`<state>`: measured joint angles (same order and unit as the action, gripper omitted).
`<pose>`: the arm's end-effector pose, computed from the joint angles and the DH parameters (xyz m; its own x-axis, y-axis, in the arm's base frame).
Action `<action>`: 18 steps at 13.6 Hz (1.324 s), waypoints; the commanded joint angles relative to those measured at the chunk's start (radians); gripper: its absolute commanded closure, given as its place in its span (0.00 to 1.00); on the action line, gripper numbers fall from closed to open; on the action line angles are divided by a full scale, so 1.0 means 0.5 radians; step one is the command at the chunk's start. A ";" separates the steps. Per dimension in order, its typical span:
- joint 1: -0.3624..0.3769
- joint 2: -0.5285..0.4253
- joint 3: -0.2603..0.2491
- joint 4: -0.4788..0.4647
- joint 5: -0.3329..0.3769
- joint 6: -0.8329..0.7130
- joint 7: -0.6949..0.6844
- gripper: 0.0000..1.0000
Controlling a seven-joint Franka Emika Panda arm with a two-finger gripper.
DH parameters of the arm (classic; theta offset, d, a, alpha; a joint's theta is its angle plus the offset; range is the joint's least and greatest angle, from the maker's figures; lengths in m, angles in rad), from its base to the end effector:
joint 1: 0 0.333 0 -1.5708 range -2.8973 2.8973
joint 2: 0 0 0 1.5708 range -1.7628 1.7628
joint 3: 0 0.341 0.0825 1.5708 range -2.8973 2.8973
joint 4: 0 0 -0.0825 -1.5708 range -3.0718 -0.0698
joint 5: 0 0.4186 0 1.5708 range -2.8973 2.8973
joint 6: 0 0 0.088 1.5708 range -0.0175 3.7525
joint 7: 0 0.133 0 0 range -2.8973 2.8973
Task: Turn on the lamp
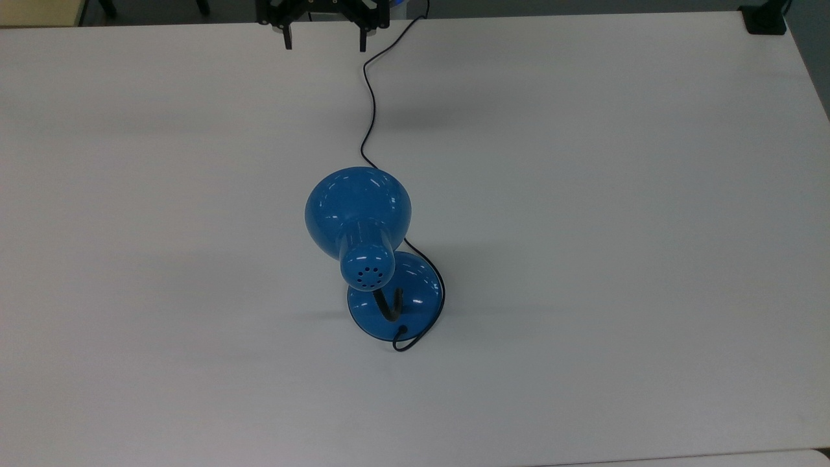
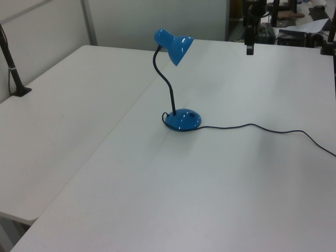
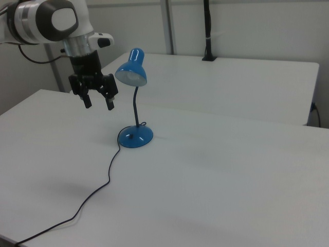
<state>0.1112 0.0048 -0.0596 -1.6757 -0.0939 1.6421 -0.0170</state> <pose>0.5920 0.0188 0.5741 0.9964 0.0751 -0.0403 0.0785 -0.9926 0.0928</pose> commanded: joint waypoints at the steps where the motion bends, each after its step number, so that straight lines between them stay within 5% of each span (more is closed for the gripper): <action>1: 0.032 0.018 -0.031 0.032 0.044 -0.023 -0.018 0.94; 2: 0.032 0.024 -0.031 0.032 0.044 -0.023 -0.021 1.00; 11: 0.102 0.389 -0.007 -0.164 0.130 0.722 0.022 1.00; 15: 0.133 0.447 0.000 -0.464 0.218 1.414 0.025 1.00; 18: 0.118 0.604 0.033 -0.468 0.222 1.722 0.025 1.00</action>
<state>0.1678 0.2675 -0.0516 -1.8842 -0.0009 2.3720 -0.0149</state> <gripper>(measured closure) 0.991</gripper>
